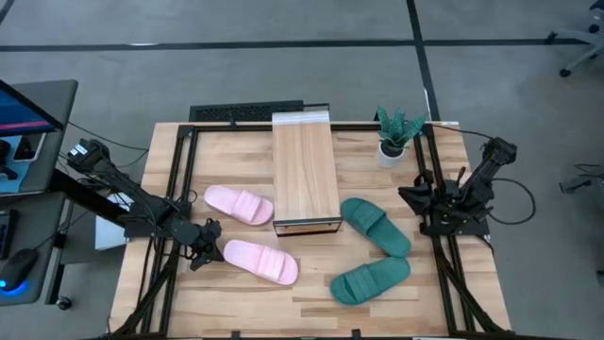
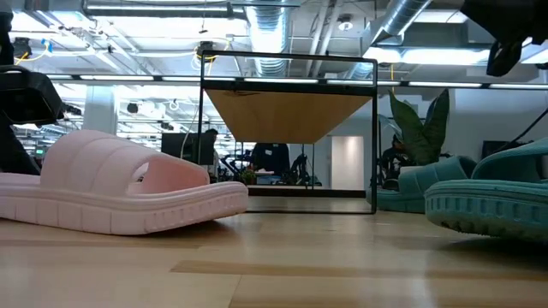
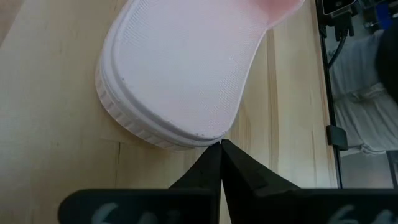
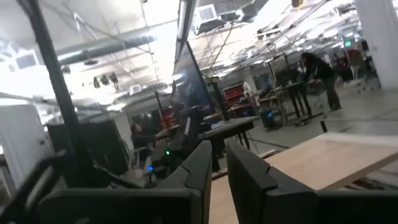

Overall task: Pick and place slides into the shelf
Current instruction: Put the top green slide on the shelf

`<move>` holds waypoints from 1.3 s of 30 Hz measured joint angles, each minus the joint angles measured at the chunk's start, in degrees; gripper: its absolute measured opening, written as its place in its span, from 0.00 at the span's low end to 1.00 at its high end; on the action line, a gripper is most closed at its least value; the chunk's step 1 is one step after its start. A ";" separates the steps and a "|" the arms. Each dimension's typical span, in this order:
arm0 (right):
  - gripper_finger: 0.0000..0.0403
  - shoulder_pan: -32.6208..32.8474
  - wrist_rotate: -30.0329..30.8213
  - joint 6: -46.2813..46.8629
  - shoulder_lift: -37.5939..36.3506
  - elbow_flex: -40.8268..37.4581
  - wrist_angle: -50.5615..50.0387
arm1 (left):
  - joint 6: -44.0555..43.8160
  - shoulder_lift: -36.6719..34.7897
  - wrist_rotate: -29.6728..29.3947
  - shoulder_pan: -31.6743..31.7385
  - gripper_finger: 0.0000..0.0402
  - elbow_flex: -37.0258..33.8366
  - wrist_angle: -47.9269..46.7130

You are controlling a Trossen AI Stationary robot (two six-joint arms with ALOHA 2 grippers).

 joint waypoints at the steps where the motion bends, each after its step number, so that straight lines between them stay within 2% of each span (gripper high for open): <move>1: 0.11 -0.42 -0.01 0.61 0.00 0.00 0.48 | -0.02 0.00 0.00 -0.02 0.00 0.02 0.00; 5: 0.11 -2.82 -0.02 0.25 0.00 0.52 3.52 | 0.00 0.00 0.01 -0.02 0.00 0.00 -0.01; 7: 0.11 -4.27 -0.07 -3.31 0.02 2.15 4.67 | -0.01 0.00 0.00 -0.02 0.00 0.01 0.00; 17: 0.11 -11.03 0.60 -33.79 0.02 16.86 3.88 | -0.01 0.00 0.00 -0.02 0.00 0.00 -0.02; 21: 0.11 -12.13 6.06 -42.24 -0.02 24.46 1.43 | -0.02 0.00 0.00 -0.02 0.00 0.01 -0.02; 25: 0.11 -11.08 8.78 -46.35 -0.02 31.85 -7.42 | -0.01 0.00 0.00 -0.02 0.00 0.00 -0.02; 29: 0.11 -8.42 13.05 -46.27 0.00 39.72 -22.45 | -0.02 0.00 0.00 -0.02 0.00 0.01 0.00; 34: 0.11 -1.94 21.41 -39.70 0.00 48.71 -43.03 | -0.02 0.00 0.01 -0.02 0.00 0.00 -0.01; 39: 0.11 7.11 27.33 -32.89 -0.12 54.42 -52.63 | 0.00 0.00 0.00 -0.02 0.00 0.02 -0.02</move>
